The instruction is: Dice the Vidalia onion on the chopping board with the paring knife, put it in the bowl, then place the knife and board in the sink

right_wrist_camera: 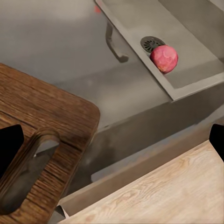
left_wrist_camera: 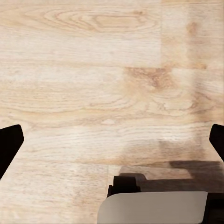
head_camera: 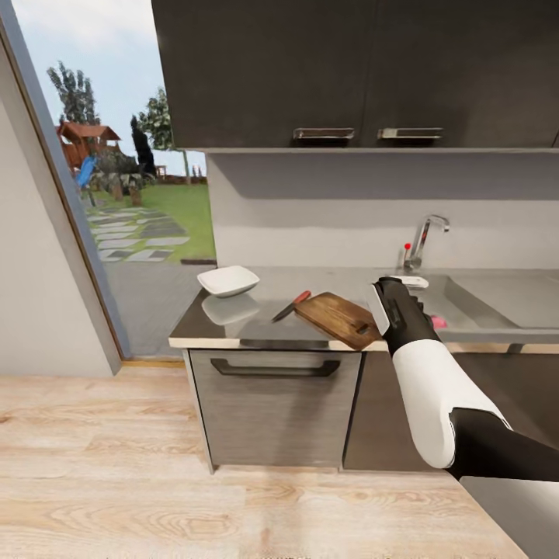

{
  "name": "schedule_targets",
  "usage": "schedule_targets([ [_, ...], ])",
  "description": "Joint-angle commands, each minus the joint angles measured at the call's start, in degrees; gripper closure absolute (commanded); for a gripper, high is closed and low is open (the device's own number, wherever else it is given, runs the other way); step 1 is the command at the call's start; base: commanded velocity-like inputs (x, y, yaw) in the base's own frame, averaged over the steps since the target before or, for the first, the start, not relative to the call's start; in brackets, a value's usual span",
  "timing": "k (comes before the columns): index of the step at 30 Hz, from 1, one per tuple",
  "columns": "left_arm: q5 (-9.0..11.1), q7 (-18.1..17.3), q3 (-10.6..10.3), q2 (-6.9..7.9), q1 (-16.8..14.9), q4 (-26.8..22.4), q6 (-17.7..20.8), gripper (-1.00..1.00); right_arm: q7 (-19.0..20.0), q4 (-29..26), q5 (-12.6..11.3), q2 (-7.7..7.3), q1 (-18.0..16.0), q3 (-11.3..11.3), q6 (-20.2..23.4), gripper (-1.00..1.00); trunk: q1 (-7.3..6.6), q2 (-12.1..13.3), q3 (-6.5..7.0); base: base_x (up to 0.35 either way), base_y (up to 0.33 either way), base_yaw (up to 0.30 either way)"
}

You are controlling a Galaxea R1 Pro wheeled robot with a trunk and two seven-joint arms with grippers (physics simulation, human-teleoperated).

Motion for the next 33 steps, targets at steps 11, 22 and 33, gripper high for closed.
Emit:
schedule_targets([
  [11, 0.13, 0.02, 0.02, 0.00, -0.03, 0.03, -0.18, -1.00, -0.13, 0.03, 0.01, 0.13, -0.04, -0.12, 0.11, -1.00, 0.00, -0.03, -1.08, 0.000, 0.000, 0.000],
  [22, 0.13, 0.02, 0.02, 0.00, -0.03, 0.03, -0.18, -1.00, -0.13, 1.88, 0.01, 0.12, -0.04, -0.15, -1.16, -1.00, 0.00, -0.03, -2.09, 0.000, 0.000, 0.000],
  [33, 0.13, 0.02, 0.02, -0.01, -0.03, 0.03, -0.18, -1.00, -0.13, 2.57, 0.01, 0.14, -0.04, -0.12, -2.45, -1.00, 0.00, -0.03, -3.10, 0.000, 0.000, 0.000],
])
